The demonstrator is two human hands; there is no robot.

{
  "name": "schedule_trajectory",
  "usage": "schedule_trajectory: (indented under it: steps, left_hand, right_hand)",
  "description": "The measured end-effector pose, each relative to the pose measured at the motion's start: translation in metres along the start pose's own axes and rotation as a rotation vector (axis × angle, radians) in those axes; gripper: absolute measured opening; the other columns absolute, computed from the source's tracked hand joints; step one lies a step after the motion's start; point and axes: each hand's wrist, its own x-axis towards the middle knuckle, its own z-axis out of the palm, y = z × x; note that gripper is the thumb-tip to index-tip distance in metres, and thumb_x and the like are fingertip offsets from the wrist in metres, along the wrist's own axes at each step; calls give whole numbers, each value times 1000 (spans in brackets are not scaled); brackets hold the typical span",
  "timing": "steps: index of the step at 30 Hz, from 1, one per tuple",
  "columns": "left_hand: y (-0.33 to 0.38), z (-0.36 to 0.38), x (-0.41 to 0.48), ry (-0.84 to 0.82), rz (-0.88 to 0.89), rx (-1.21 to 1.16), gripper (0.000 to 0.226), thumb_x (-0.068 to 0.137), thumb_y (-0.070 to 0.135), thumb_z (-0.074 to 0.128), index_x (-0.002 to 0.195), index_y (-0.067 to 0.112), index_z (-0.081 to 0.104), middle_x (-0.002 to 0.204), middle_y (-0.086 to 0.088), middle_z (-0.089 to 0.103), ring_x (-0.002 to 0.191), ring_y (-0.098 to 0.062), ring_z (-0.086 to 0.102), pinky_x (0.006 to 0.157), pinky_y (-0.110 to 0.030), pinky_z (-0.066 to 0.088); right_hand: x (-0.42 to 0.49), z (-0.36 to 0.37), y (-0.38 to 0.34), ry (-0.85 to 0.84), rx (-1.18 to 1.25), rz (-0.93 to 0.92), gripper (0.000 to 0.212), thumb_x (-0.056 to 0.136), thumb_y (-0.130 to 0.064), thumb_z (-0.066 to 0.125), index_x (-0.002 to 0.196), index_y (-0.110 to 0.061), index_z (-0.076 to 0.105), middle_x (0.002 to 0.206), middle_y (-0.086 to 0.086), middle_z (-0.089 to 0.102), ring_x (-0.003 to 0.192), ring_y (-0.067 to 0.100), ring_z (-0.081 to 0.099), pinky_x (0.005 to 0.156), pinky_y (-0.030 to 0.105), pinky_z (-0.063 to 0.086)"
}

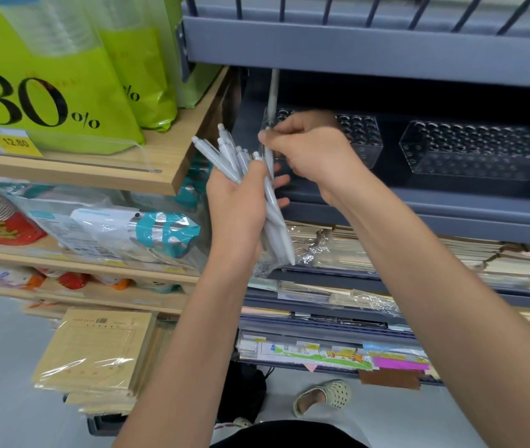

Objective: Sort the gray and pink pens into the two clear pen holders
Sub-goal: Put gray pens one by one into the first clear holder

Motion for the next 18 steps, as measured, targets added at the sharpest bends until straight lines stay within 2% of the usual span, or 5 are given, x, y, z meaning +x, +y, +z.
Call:
schedule_trajectory:
  steps: [3,6,10,14,18]
  left_hand:
    - [-4,4,-2,66,31,-31,15,93,6,59,100,19,60,94,-9,75,84,-22,76,61,-34,60]
    - [-9,8,-3,148,78,-27,13,90,7,65,96,18,60,86,-6,71,73,-17,73,63,-35,61]
    - [-13,13,-2,200,56,-76,26,91,7,63,116,8,56,95,-12,72,77,-19,74,64,-31,59]
    - [0,5,8,226,50,-209,33,96,4,55,128,5,48,86,-4,75,82,-22,76,67,-33,60]
    - [10,-8,15,241,59,-198,14,93,3,54,102,14,51,85,-2,73,63,-14,69,58,-26,55]
  right_hand:
    - [-2,-4,0,-19,70,-5,17,87,-18,71,73,-13,65,53,-4,56,34,3,46,37,17,34]
    - [-3,-6,0,-32,65,-12,19,89,-18,68,71,-13,64,51,-4,57,40,8,51,41,22,39]
    - [-6,-7,-1,-17,76,-29,20,89,-19,68,70,-15,63,51,-4,59,44,9,54,44,22,44]
    - [-6,-21,-4,52,104,-75,11,95,-21,60,84,-19,58,70,0,65,44,7,55,44,24,45]
    - [0,-41,-3,265,304,-66,20,104,-14,34,87,-15,44,67,8,68,38,17,53,39,26,41]
